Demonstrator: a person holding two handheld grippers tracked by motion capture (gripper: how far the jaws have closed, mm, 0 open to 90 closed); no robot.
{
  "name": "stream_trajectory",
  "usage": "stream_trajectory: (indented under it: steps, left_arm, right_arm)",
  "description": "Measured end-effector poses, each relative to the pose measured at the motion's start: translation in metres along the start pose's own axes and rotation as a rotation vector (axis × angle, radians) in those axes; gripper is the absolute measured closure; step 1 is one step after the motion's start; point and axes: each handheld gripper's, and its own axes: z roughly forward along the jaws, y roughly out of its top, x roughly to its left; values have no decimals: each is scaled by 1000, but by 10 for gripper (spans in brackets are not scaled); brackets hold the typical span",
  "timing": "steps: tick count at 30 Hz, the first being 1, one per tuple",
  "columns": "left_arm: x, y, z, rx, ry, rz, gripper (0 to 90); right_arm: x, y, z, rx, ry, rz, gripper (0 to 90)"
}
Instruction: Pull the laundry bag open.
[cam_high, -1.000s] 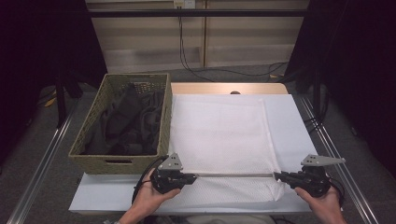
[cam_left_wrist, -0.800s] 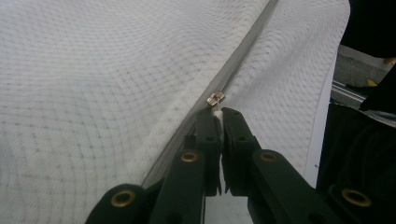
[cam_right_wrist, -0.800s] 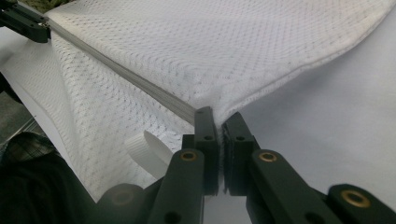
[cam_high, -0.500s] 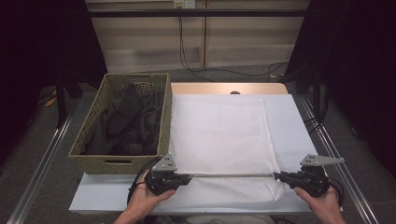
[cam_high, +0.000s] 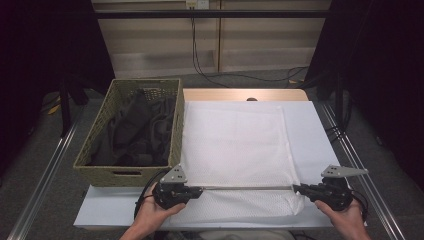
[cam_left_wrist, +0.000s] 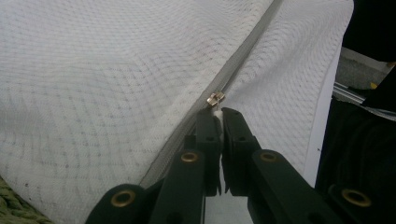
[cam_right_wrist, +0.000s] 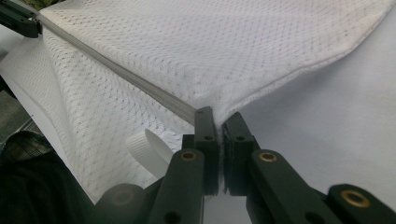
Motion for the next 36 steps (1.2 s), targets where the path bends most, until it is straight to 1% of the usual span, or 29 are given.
stream_trajectory:
  steps: [1, 3, 5, 8, 9, 10, 12, 14, 15, 16, 18, 19, 20, 21, 23, 25, 26, 27, 28, 29, 30, 36]
  left_arm:
    - [0, 0, 0, 1, -1, 1, 866]
    - [0, 0, 0, 0, -2, -1, 866]
    - [0, 0, 0, -2, -7, -1, 867]
    - [0, 0, 0, 4, -1, 0, 867]
    - [0, -1, 0, 0, -8, -2, 867]
    - [0, -1, 1, 5, -3, -3, 867]
    - [0, -2, 1, 9, -5, -13, 867]
    - [0, -3, 1, 12, -2, -8, 867]
    - [1, -3, 1, 3, -7, -14, 867]
    - [0, -3, 0, 6, 3, -14, 867]
    - [1, -4, 0, 2, -2, -13, 867]
    - [1, -4, -2, 16, 5, -10, 867]
    - [2, -5, -2, 17, 2, -11, 867]
    - [2, -6, -2, 10, 2, -23, 867]
    - [3, -7, -4, 12, 6, -15, 867]
    - [3, -7, -5, 4, 8, -21, 867]
    - [3, -7, -6, 8, 11, -23, 867]
    - [4, -8, -7, 4, 9, -20, 867]
    - [3, -8, -8, 3, 18, -21, 867]
    - [3, -9, -9, 1, 16, -27, 867]
    - [3, -9, -10, 4, 26, -21, 867]
    - [4, -11, -12, 4, 22, -21, 867]
  right_arm:
    - [0, 0, 0, -3, -2, -2, 864]
    - [0, 0, -1, 0, -2, 10, 864]
    - [0, 0, 0, 2, 0, 11, 864]
    - [0, 0, 0, 2, 1, 9, 864]
    - [0, 0, -1, 1, 3, 11, 864]
    - [0, 0, -1, -6, 2, 9, 864]
    - [-1, -1, 0, -3, 1, 10, 864]
    - [-2, -1, 0, 5, -4, 13, 865]
    - [-2, -1, 0, 3, -5, 9, 865]
    - [-2, -1, 0, -1, -3, 9, 864]
    - [-1, -1, -1, -4, -3, 6, 864]
    - [-1, -1, 0, -4, -4, 6, 865]
    - [-1, -1, 0, -1, -4, 11, 864]
    - [-2, -1, 0, 1, -7, 9, 865]
    - [-2, -2, 0, -1, -3, 10, 864]
    - [-2, -2, 0, -2, -6, 9, 865]
    - [-2, -2, -1, -3, -6, 9, 864]
    - [-2, -2, -1, -2, -6, 9, 865]
    - [-2, -2, -1, -2, -7, 11, 865]
    - [-2, -2, -1, -3, -8, 12, 865]
    - [-2, -2, -1, -1, -4, 14, 865]
    - [-1, -1, 0, -2, -9, 9, 865]
